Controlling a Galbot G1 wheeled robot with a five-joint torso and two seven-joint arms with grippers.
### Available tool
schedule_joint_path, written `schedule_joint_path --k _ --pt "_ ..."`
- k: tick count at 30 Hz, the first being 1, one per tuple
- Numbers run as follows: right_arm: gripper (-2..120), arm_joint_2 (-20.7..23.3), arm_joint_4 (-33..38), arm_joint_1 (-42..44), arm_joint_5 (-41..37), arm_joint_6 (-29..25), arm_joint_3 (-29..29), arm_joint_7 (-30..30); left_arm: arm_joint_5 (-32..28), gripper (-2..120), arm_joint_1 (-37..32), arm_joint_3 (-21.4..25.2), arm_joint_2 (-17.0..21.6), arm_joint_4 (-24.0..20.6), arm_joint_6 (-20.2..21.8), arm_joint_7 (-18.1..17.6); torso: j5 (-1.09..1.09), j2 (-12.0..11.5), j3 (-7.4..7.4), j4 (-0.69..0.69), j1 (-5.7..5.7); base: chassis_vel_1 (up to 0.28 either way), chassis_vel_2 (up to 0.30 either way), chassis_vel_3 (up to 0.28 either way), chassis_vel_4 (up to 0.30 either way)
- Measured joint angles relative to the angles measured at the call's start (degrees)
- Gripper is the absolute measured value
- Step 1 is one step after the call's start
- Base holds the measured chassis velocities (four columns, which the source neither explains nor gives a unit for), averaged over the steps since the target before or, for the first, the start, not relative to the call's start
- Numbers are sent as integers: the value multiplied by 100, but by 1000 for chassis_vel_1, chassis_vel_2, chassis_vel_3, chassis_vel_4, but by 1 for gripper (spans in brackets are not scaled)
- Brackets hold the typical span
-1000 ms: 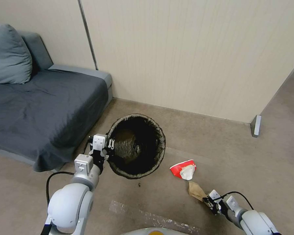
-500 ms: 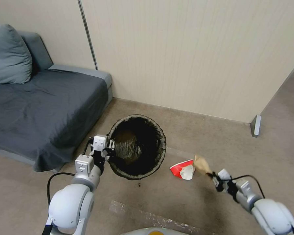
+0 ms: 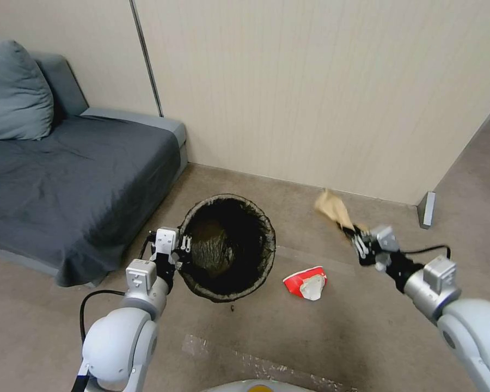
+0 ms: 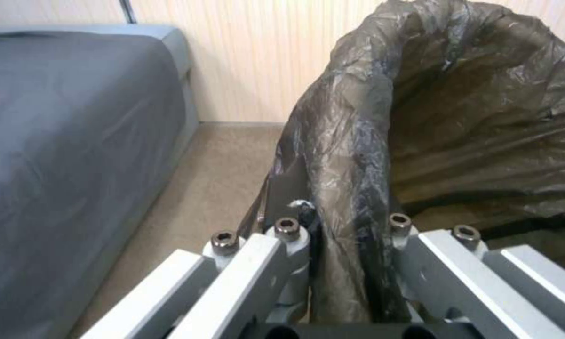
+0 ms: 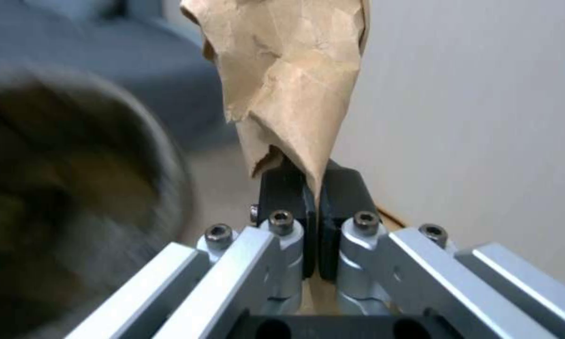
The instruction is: Pick up the trash bin, then pick up the garbage from the floor and place it into the trash bin.
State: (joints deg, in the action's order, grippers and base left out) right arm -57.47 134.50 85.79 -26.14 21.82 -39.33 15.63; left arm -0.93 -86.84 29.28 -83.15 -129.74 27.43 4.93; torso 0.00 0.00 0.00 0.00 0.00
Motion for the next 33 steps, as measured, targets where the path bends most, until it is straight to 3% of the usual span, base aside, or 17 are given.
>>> schedule_joint_path --k 10,14,20,24,33 --pt "0 321 817 -843 -804 619 625 -305 23 5 49 -98 -32 72 68 -74 -1 0 0 2 0 0 0 0 0" --pt "0 407 874 -1003 -1229 782 887 -482 36 5 73 -140 -13 47 132 -117 0 0 0 -5 0 0 0 0 0" --pt "0 512 917 -1922 -2023 1102 2363 -982 49 5 71 -190 16 7 172 -138 0 0 0 3 0 0 0 0 0" --pt "0 541 756 -2117 -2052 1191 2945 -1177 54 5 73 -189 45 -11 176 -152 2 0 0 0 0 0 0 0 0" --pt "0 467 241 -2381 -1855 1113 3621 -1437 46 5 106 -251 -21 29 177 -140 0 0 0 0 0 0 0 0 0"
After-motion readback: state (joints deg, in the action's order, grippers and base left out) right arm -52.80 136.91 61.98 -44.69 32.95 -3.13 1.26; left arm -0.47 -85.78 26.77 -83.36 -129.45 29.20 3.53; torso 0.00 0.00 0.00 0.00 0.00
